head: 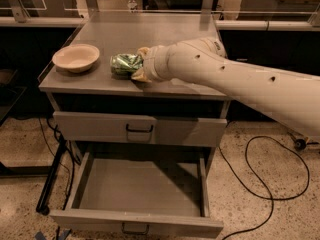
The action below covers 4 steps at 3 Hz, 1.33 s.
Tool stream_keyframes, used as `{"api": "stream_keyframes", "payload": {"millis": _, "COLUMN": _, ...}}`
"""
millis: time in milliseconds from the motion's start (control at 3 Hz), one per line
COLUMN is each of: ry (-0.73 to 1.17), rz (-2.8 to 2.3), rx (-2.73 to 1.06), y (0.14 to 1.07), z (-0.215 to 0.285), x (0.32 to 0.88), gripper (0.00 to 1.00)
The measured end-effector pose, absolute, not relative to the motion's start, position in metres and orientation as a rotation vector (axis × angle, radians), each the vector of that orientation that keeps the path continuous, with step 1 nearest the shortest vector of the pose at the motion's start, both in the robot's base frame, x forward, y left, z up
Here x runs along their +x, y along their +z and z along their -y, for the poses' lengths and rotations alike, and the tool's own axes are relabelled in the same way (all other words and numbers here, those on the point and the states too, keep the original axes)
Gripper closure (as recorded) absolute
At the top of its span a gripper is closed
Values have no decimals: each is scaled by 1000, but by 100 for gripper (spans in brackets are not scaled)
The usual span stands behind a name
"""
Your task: Pick green can from middle drawer and place on counter
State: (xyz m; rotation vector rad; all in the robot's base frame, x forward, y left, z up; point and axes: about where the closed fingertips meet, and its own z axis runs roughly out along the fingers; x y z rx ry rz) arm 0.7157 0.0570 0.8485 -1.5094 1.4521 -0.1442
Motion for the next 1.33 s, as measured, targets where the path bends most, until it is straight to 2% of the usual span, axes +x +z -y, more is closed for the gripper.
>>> {"api": "stream_keyframes", "payload": {"millis": 1000, "ry": -144, "rz": -1452, "rx": -1509, "y": 848, "z": -57, "x": 716, "gripper": 5}}
{"api": "stream_keyframes", "payload": {"millis": 1333, "ry": -144, "rz": -1452, "rx": -1510, "y": 848, "z": -57, "x": 716, "gripper": 0}}
